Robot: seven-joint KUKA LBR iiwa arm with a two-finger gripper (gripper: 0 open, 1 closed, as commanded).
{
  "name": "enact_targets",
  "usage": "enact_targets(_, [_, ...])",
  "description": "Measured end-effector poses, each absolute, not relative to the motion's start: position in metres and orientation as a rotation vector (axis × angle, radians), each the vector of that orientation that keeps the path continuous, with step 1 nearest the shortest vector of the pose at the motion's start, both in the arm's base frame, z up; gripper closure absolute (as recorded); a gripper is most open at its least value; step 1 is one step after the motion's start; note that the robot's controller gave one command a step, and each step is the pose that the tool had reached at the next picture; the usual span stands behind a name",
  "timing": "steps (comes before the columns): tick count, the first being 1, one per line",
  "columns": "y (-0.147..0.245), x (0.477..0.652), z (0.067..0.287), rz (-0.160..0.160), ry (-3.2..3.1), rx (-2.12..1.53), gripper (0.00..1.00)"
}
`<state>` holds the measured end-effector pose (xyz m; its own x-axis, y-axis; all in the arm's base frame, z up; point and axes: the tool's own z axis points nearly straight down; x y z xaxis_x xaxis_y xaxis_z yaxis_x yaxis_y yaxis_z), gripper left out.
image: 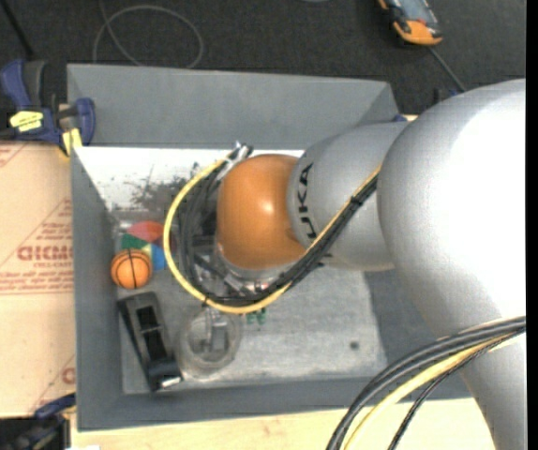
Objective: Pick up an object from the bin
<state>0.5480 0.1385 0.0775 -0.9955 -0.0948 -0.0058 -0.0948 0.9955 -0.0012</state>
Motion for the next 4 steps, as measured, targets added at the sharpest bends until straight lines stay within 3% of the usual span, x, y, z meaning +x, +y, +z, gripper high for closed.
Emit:
enact_targets(1, [0.14, 0.544, 0.102, -0.003, 3.133, -0.224, 0.0])
enact_targets(2, [0.14, 0.547, 0.094, 0.003, 3.13, -0.184, 0.0])
enact_targets(3, [0.126, 0.528, 0.07, 0.003, 3.141, -0.022, 0.0])
enact_targets(4, [0.136, 0.539, 0.071, 0.0, 3.138, -0.079, 1.0])
